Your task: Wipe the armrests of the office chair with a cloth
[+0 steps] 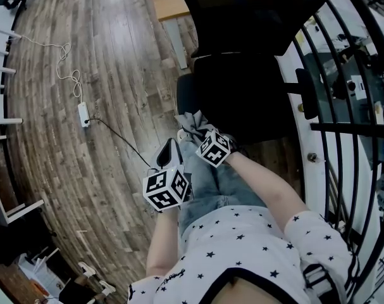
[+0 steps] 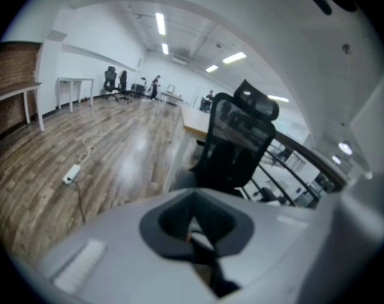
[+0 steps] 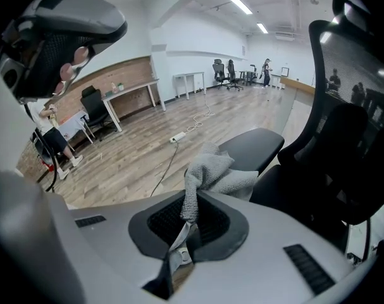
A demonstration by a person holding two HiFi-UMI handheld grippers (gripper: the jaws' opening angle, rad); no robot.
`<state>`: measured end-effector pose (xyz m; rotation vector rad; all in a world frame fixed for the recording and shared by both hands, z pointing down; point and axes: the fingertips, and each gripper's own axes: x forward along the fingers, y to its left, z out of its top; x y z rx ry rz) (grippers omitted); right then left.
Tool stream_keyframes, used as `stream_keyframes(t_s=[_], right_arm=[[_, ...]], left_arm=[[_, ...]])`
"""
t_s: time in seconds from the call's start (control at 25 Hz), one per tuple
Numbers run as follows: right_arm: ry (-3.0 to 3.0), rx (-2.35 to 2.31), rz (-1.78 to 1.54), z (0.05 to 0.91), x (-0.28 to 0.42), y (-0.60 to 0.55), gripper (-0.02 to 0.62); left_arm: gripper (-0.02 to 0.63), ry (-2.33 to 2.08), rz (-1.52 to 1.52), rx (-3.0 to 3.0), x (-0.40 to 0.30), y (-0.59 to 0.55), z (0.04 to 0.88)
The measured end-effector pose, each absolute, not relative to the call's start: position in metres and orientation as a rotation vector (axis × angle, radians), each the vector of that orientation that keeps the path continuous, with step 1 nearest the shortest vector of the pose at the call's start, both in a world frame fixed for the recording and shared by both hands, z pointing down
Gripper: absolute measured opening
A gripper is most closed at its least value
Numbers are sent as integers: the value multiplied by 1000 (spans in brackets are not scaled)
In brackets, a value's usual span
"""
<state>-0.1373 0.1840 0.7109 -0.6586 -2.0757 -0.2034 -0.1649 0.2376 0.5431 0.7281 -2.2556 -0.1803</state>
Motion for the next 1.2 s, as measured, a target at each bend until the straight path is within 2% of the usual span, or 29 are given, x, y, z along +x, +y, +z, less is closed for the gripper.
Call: stream_keyframes(t_s=[0.48,0.88,1.2], right_arm=[[-2095,-606,-150,700,-124,192,35],[-2291,-349,40,629,-126,154,35],[-2377,-101,179,578,-98,114,35]], left_arm=[[6,-2251,-178,773,-170,239,533],[6,-2168,-116,1011,-190,195,515],[6,-2053,-14,1306,-193,132,492]])
